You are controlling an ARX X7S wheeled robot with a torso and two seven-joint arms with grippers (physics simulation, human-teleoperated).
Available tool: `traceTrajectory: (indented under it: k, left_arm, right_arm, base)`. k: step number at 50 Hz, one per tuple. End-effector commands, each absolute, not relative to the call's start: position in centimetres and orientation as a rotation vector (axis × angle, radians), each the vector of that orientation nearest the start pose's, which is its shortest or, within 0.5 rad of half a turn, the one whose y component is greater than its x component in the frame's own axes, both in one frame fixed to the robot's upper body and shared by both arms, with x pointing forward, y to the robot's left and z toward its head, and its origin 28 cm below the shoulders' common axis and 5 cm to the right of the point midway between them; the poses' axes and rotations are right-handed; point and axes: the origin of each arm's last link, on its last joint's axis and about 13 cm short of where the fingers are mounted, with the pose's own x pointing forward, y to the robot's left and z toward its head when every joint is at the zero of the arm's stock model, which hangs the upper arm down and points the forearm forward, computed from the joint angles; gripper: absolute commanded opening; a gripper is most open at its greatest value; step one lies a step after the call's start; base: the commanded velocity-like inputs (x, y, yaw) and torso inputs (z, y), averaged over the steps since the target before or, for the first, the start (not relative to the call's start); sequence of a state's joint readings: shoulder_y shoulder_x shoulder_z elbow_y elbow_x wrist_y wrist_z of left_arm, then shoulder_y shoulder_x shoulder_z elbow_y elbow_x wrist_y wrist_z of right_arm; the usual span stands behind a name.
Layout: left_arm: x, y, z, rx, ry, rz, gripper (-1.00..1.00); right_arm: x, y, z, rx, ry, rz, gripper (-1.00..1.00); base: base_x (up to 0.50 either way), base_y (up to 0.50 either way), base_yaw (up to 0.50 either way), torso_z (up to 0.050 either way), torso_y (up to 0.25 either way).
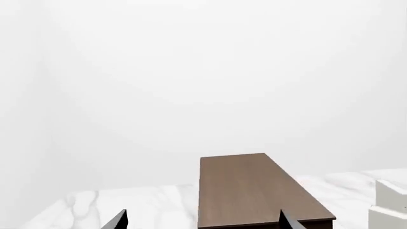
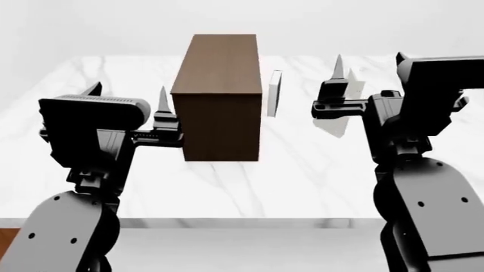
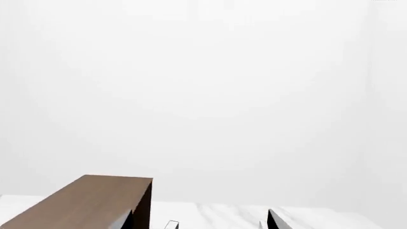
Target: Pick up the book on the right and place it under the cabinet shelf.
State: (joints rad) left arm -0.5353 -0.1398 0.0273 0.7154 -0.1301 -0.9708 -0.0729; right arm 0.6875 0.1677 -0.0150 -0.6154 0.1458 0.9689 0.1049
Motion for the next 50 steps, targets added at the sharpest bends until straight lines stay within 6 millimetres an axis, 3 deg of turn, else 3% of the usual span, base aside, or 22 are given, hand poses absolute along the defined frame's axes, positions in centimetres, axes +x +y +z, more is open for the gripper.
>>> traceTrajectory:
  k: [1, 18, 50]
  left_arm:
    - [24.6, 21.8, 21.5, 0.075, -0.271, -0.009, 1.00]
    - [24.7, 21.8, 22.0, 0.095, -0.279, -0.011, 1.00]
    - [24.4, 22.1, 23.2, 0.101, -0.315, -0.010, 1.00]
  right_arm:
    - [26.6, -11.9, 24.3, -0.074, -0.335, -0.045, 1.00]
    - [26.6, -12.1, 24.4, -0.078, -0.338, -0.044, 1.00]
    - [26.6, -12.0, 25.0, -0.073, -0.350, -0.047, 1.00]
  base:
    - [0.00, -0.30, 0.00, 0.000, 0.000]
    - [0.00, -0.29, 0.00, 0.000, 0.000]
    - [0.01, -0.01, 0.00, 0.000, 0.000]
